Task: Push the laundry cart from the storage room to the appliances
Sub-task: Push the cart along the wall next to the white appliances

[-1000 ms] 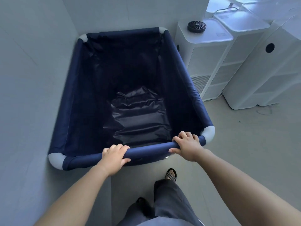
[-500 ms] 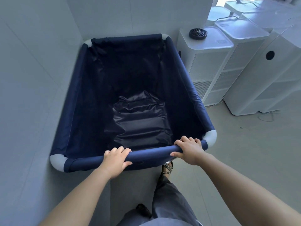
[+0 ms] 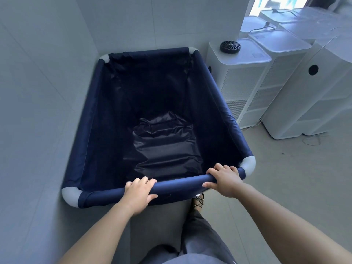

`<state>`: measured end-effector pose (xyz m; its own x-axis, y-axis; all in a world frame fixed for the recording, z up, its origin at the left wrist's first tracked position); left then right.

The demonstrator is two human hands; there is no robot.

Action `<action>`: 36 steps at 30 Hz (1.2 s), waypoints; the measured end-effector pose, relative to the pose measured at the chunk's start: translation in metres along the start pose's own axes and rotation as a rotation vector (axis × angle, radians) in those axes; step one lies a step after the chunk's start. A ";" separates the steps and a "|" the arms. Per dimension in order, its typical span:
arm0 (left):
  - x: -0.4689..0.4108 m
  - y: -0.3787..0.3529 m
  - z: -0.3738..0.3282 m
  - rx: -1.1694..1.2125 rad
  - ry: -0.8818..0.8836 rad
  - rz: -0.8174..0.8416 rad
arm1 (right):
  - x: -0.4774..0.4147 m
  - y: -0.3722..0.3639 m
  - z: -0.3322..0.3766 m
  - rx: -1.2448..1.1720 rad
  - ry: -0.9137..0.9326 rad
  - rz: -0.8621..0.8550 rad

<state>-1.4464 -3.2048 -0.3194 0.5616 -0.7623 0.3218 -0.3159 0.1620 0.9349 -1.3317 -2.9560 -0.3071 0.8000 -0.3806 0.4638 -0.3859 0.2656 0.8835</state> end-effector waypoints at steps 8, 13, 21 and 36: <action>-0.001 0.002 0.001 -0.001 0.010 0.017 | -0.003 0.001 0.002 0.022 0.003 0.023; -0.002 0.009 0.004 0.019 0.039 0.023 | -0.009 0.003 0.008 0.101 0.029 -0.004; -0.002 0.016 0.001 0.026 0.055 -0.015 | -0.014 0.002 0.030 0.225 0.266 -0.076; -0.008 0.019 0.003 -0.060 0.110 -0.034 | -0.022 0.008 0.029 0.234 0.297 -0.099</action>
<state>-1.4591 -3.1970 -0.3046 0.6523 -0.6954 0.3015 -0.2510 0.1772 0.9516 -1.3660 -2.9710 -0.3082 0.9235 -0.1119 0.3669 -0.3672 0.0181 0.9300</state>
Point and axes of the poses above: each hand's wrist, its own x-axis away from the middle knuckle, its own y-axis out of the back of the hand, z = x × y, the point moved 9 cm from there along -x, towards the middle knuckle, and after that the axes turned 9 degrees about -y, right-handed, at the moved point
